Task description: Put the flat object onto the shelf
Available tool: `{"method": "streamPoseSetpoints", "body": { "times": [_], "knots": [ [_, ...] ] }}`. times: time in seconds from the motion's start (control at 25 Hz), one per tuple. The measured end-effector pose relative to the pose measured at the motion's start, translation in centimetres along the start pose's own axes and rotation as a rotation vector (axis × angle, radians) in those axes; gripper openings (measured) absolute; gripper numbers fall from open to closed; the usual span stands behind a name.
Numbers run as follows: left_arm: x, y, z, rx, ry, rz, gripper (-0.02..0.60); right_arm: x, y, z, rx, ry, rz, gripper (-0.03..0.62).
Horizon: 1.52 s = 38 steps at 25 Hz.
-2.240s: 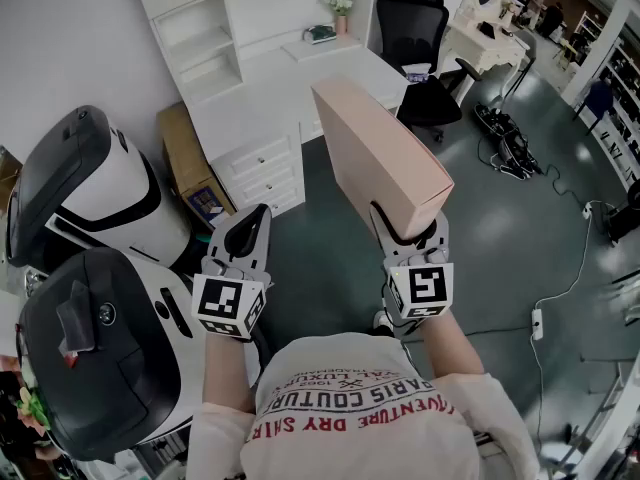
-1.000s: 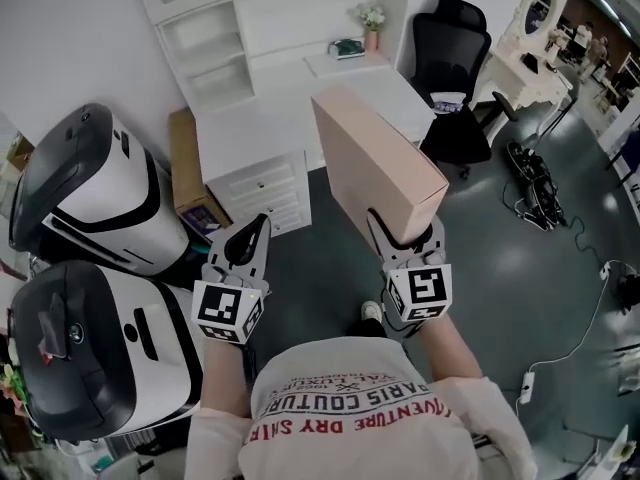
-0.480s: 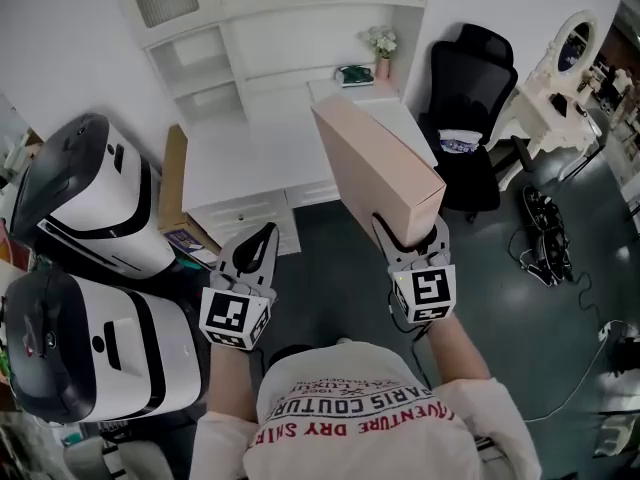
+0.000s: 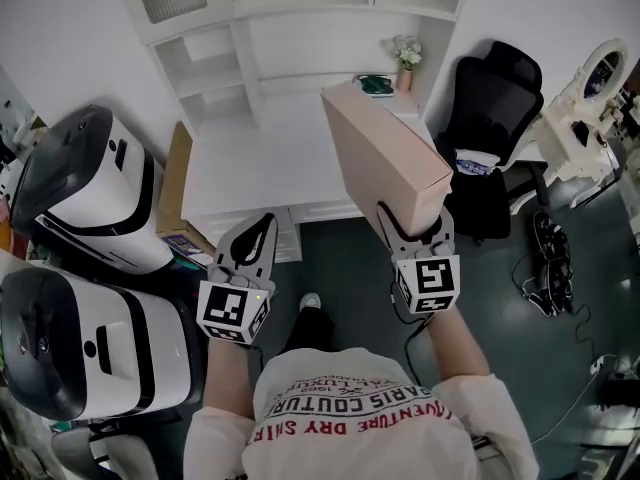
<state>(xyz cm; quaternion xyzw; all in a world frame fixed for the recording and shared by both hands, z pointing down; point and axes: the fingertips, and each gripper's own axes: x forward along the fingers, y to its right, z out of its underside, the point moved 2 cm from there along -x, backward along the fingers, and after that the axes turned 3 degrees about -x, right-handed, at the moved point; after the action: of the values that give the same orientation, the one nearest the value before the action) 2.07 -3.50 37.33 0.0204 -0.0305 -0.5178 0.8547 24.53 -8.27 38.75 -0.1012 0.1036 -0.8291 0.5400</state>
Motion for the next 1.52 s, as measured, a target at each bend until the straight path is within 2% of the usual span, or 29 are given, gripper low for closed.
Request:
{"method": "streamPoseSetpoints", "body": {
  "times": [0.24, 0.68, 0.84, 1.08, 1.32, 1.52],
  "knots": [
    [4.8, -5.2, -0.5, -0.017, 0.022, -0.013, 0.014, 7.0, 1.0, -2.0, -0.048, 0.016, -0.002, 0.314],
    [11.1, -13.7, -2.4, 0.023, 0.072, -0.004, 0.014, 19.7, 2.5, -8.8, -0.189, 0.065, 0.022, 0.316],
    [12.3, -15.5, -2.3, 0.034, 0.064, 0.0, 0.014, 23.7, 3.4, -12.4, -0.333, 0.072, 0.041, 0.316],
    [13.2, -17.9, -2.0, 0.041, 0.06, 0.004, 0.014, 29.0, 3.8, -17.0, -0.632, 0.052, 0.086, 0.316],
    [14.1, -19.6, -1.7, 0.041, 0.046, -0.003, 0.014, 33.4, 4.6, -20.8, -0.892, -0.031, 0.139, 0.318],
    [14.7, -20.5, -1.5, 0.034, 0.041, -0.018, 0.014, 36.9, 4.6, -21.6, -1.109, -0.116, 0.143, 0.319]
  ]
}}
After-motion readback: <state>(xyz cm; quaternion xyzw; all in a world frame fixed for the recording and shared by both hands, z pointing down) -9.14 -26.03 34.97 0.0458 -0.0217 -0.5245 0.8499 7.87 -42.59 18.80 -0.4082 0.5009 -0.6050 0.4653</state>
